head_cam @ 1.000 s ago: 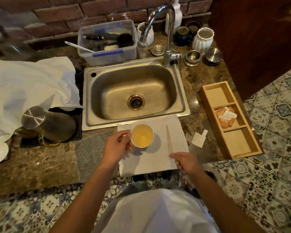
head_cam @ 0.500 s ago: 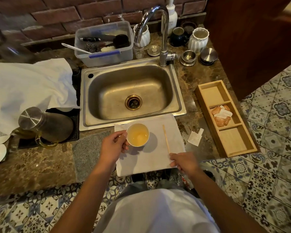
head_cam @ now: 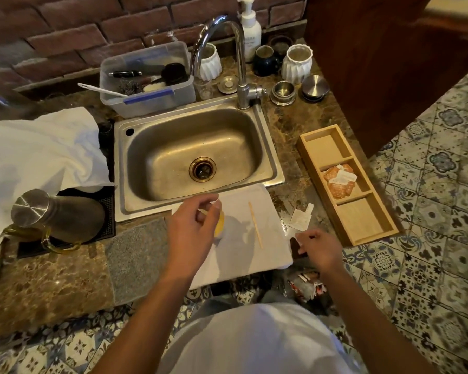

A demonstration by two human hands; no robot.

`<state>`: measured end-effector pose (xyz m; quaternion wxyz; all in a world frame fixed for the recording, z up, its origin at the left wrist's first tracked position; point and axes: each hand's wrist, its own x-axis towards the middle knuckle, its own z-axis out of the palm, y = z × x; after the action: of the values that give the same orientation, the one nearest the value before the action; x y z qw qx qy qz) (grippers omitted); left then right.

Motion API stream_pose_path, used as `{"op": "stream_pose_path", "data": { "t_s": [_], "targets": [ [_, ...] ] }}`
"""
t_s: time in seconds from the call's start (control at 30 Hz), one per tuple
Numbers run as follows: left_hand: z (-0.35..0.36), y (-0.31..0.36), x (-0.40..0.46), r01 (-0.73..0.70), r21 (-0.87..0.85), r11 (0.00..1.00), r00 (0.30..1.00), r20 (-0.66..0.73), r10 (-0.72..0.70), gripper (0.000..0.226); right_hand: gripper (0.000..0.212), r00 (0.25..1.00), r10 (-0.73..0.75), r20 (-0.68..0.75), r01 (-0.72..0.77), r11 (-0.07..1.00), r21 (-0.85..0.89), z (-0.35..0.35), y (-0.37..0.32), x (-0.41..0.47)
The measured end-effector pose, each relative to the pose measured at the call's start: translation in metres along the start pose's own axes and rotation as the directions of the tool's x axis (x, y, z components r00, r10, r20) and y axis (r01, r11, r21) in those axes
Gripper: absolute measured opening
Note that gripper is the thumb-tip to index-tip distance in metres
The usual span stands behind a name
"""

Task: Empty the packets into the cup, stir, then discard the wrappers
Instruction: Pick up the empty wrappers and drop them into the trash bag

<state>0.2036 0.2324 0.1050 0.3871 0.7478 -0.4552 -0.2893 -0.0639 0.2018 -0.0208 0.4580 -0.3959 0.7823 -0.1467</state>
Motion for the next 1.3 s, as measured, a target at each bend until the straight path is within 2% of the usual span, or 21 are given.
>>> {"op": "stream_pose_path", "data": {
  "t_s": [0.13, 0.3, 0.43, 0.57, 0.73, 1.0, 1.13, 1.3],
  "targets": [
    [0.053, 0.02, 0.003, -0.048, 0.038, 0.998, 0.988, 0.149, 0.042, 0.018, 0.027, 0.987, -0.126, -0.101, 0.087, 0.943, -0.321, -0.016, 0.005, 0.018],
    [0.136, 0.012, 0.017, 0.017, 0.097, 0.995, 0.942, 0.332, -0.049, 0.017, 0.039, 0.963, -0.247, -0.11, 0.165, 0.858, -0.487, -0.028, -0.006, 0.023],
    [0.181, 0.0, 0.023, -0.006, 0.283, 0.959, 0.916, 0.386, -0.108, 0.018, 0.034, 0.934, -0.354, -0.046, 0.256, 0.755, -0.604, -0.03, -0.016, 0.032],
    [0.206, -0.006, 0.028, -0.045, 0.438, 0.898, 0.902, 0.404, -0.152, 0.027, 0.045, 0.924, -0.381, 0.009, 0.291, 0.689, -0.664, -0.032, -0.031, 0.044],
    [0.218, -0.015, 0.029, -0.071, 0.52, 0.851, 0.878, 0.437, -0.193, 0.037, 0.054, 0.912, -0.399, 0.098, 0.341, 0.602, -0.722, -0.033, -0.044, 0.052],
    [0.227, -0.022, 0.025, -0.129, 0.521, 0.844, 0.875, 0.46, -0.15, 0.027, 0.043, 0.916, -0.377, 0.141, 0.334, 0.515, -0.79, -0.032, -0.045, 0.057],
    [0.228, -0.02, 0.024, -0.094, 0.511, 0.854, 0.878, 0.447, -0.171, 0.016, 0.039, 0.923, -0.361, 0.135, 0.316, 0.507, -0.802, -0.031, -0.045, 0.059],
    [0.223, -0.02, 0.025, -0.051, 0.498, 0.866, 0.873, 0.443, -0.203, 0.022, 0.025, 0.935, -0.338, 0.108, 0.269, 0.478, -0.836, -0.03, -0.047, 0.061]
  ]
}}
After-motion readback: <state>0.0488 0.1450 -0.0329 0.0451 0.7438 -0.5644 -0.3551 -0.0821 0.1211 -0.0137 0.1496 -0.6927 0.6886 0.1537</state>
